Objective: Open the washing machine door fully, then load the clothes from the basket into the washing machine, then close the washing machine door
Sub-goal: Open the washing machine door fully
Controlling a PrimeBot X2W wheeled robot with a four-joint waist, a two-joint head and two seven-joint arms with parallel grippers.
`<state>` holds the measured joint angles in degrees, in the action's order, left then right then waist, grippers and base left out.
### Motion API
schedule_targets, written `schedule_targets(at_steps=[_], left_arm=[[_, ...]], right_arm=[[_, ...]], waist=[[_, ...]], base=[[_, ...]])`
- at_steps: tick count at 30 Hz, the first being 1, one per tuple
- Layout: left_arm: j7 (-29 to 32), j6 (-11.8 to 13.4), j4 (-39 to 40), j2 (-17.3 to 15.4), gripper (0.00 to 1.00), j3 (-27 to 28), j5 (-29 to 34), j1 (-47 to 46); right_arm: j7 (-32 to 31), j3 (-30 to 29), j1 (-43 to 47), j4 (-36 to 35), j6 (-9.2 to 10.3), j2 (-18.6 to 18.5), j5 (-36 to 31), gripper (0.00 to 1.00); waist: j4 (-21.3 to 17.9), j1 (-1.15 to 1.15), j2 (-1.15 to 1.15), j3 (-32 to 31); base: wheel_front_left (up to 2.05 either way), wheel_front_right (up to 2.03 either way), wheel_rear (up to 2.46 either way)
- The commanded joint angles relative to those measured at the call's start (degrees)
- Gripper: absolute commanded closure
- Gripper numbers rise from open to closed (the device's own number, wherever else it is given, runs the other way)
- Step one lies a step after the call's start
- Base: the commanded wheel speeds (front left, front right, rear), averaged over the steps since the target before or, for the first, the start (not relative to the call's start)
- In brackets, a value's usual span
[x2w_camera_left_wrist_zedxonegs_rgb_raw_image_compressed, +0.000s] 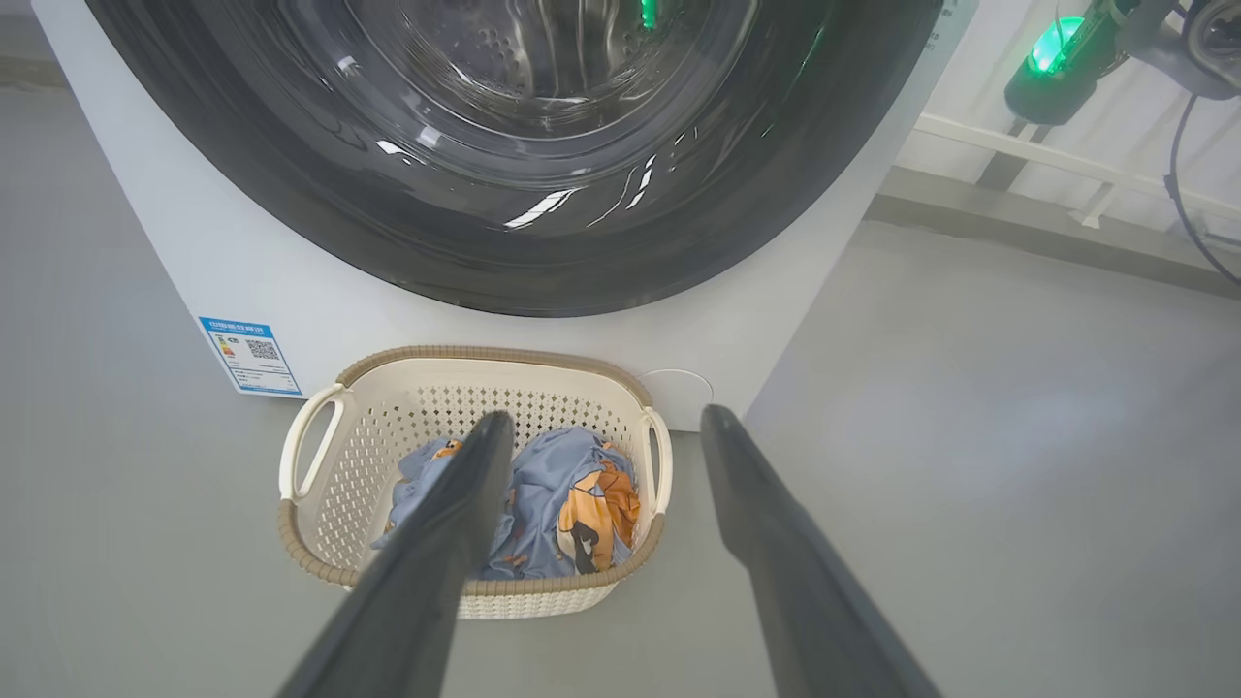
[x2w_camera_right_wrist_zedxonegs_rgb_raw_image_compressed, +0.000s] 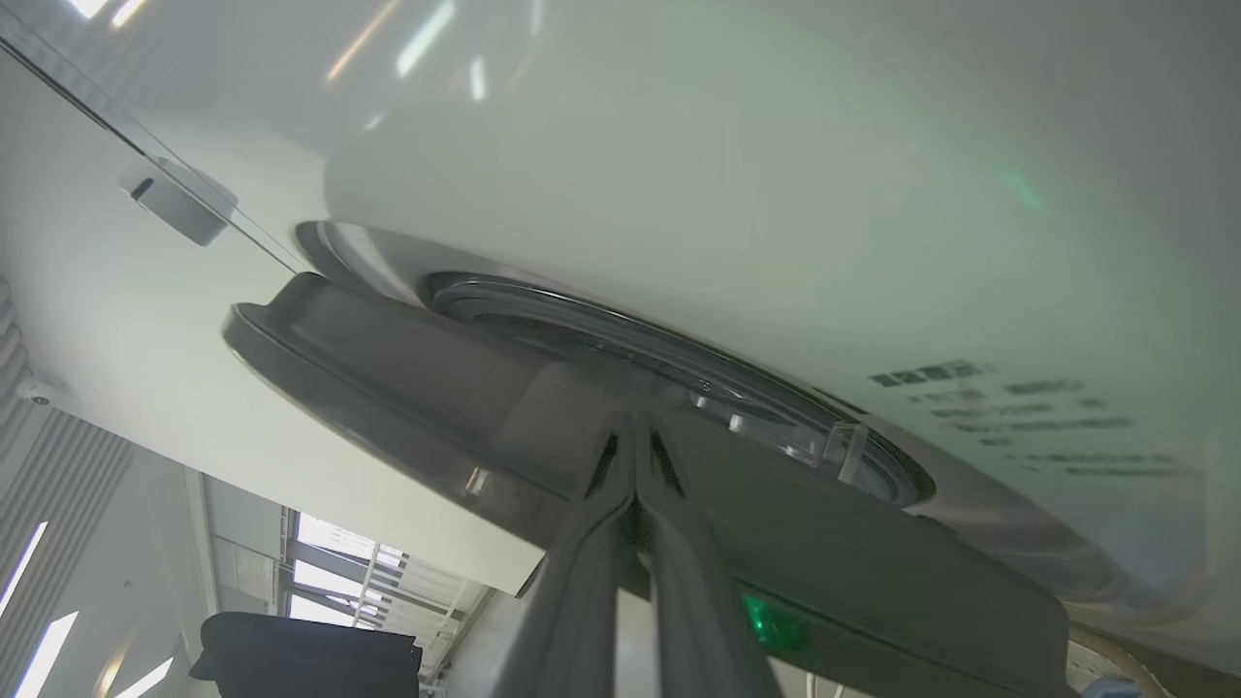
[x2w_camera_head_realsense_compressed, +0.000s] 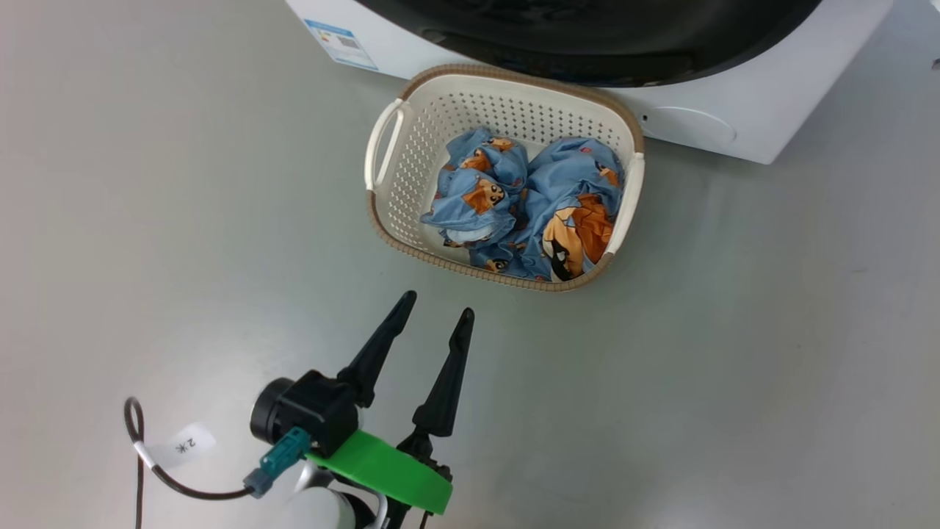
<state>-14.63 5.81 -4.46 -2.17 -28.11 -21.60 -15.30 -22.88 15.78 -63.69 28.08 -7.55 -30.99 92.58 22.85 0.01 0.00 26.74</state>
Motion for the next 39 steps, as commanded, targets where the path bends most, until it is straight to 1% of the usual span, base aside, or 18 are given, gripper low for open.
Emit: schedule_targets(at_steps=[1, 9, 20, 27, 39], left_arm=[[-0.4, 0.3, 1.7, -0.7, 0.00, 1.5, -0.5, -0.7], [-0.4, 0.5, 2.1, -0.7, 0.00, 0.8, -1.0, -0.9], [-0.4, 0.8, 2.1, -0.7, 0.00, 0.6, -1.2, -0.8], [-0.4, 0.4, 1.3, -0.7, 0.00, 1.0, -0.9, -0.6], [-0.4, -0.9, -0.2, -0.7, 0.00, 2.6, 1.5, 1.0]], right_arm=[[-0.6, 0.0, -0.7, -1.2, 0.06, -0.2, -0.1, 1.00], [-1.3, 0.2, -3.1, 0.4, 0.06, -0.5, -1.8, 1.00], [-2.0, 2.1, -3.0, 0.9, 0.06, 0.9, -3.1, 1.00], [-3.4, 5.1, 0.6, -0.9, 0.06, 1.0, -4.2, 1.00], [-5.0, 8.3, 8.7, -4.8, 0.06, 2.3, -3.0, 1.00]], waist=[[0.4, 0.00, 0.00, 0.2], [1.6, 0.00, 0.00, 0.9], [1.8, 0.00, 0.00, 0.3], [1.2, 0.00, 0.00, -1.7], [0.1, 0.00, 0.00, -6.3]], base=[[0.00, 0.00, 0.00], [0.00, 0.00, 0.00], [0.00, 0.00, 0.00], [0.00, 0.00, 0.00], [0.00, 0.00, 0.00]])
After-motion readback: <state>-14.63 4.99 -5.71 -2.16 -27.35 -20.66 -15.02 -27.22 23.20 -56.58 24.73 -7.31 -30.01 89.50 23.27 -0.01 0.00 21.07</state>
